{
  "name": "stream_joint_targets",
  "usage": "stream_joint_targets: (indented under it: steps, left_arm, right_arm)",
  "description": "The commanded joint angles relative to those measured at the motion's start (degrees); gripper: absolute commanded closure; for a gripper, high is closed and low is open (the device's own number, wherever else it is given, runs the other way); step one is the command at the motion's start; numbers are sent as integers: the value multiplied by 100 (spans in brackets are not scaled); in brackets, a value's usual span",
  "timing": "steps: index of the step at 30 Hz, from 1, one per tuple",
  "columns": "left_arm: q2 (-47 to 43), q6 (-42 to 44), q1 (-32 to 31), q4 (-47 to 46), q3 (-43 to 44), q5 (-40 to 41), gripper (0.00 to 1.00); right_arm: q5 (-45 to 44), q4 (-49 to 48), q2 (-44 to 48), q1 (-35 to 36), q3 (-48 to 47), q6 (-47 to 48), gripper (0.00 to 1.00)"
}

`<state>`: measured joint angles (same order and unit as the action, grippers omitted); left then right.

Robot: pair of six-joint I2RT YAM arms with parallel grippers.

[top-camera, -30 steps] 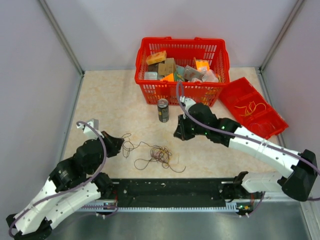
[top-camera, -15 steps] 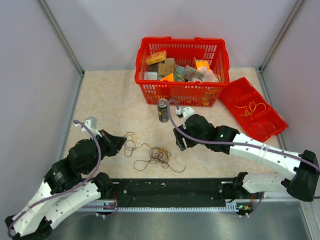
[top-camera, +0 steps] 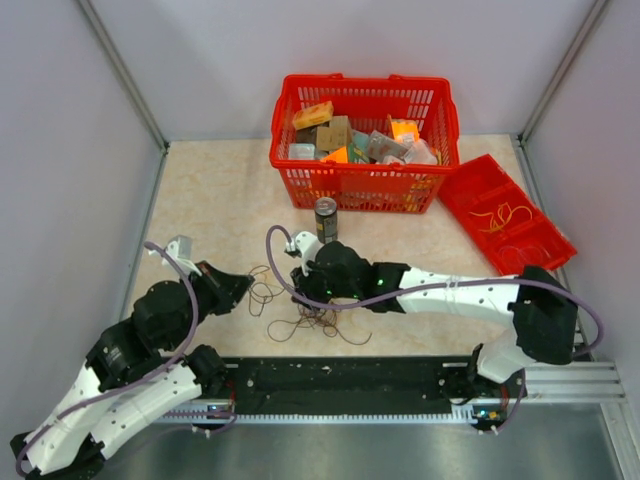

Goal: Untangle the cables

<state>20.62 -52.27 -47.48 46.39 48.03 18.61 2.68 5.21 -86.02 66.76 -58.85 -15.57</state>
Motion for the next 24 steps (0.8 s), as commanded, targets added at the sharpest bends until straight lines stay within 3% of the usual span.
stream_joint_targets:
  steps: [1,2,6,7,11,13,17,22,24]
  left_arm:
    - [-93,-46,2,-122,31,-68,100]
    - [-120,-55,2,-130,5,-51,100]
    - [-155,6,-6,-60,-153,125,100]
    - [-155,59,-6,-25,-197,169,96]
    - [-59,366,2,-174,-277,-129,34]
    - [3,480,-6,-288,-294,-348,19]
    - [-14,560,-6,-805,-548,-892,16]
    - [-41,140,-6,-1885,-1488,-1771,37]
    - [38,-168,-6,-2421,-1883,-2157,38]
  right_arm:
    - [-389,-591,67,152,-409,-7,91]
    - [-591,-574,137,179,-373,-25,100]
    - [-980,-223,638,197,-285,-174,100]
    - [-954,-170,761,197,-276,-192,100]
    - [-935,23,1200,197,-320,-490,100]
    - [-1023,198,1341,188,-434,-674,100]
    - [-604,725,1220,-40,-1030,-1008,100]
    - [-303,999,1236,-102,-1647,-1255,100]
    - [-127,991,1359,-102,-1752,-1369,100]
